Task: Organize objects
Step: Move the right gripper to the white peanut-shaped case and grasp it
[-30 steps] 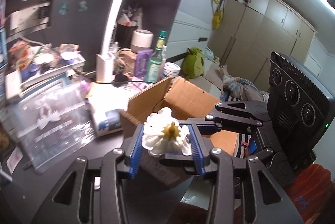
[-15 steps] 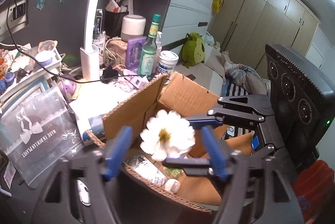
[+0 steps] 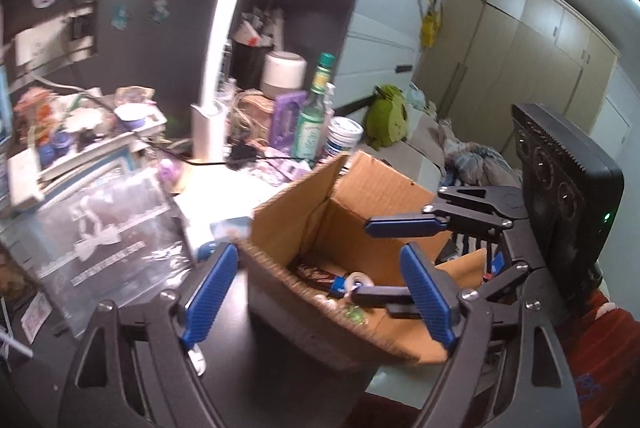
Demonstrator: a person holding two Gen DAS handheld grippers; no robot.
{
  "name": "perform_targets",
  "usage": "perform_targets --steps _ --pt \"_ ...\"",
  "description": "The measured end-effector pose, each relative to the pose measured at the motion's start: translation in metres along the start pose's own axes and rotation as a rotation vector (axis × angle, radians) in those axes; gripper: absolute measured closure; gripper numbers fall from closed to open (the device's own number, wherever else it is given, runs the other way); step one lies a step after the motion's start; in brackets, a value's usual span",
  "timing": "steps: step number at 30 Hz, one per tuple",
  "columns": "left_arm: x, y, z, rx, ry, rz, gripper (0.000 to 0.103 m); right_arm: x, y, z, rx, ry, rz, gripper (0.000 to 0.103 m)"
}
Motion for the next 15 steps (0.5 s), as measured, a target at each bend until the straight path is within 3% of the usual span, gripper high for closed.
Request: perform_targets --steps 9,15 --pt "-0.061 -0.054 0.032 -0.069 0.08 -0.151 0.021 -0.006 -0.076 -0.024 -0.065 0.083 -0.139 0.053" --pt "-0.093 -0.098 0.076 -0.123 0.097 -0.259 0.021 0.021 -0.136 -0.017 -0.093 0.045 -0.251 0.053"
Point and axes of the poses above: each gripper's, at about its wrist camera, not at the fingertips, and x roughly the way its jaws point, y to its right, z to its underside, the point moved 10 cm from there along x, roughly the way its jaws point, and after that the axes turned 2 degrees about z, right-handed, at the moved point
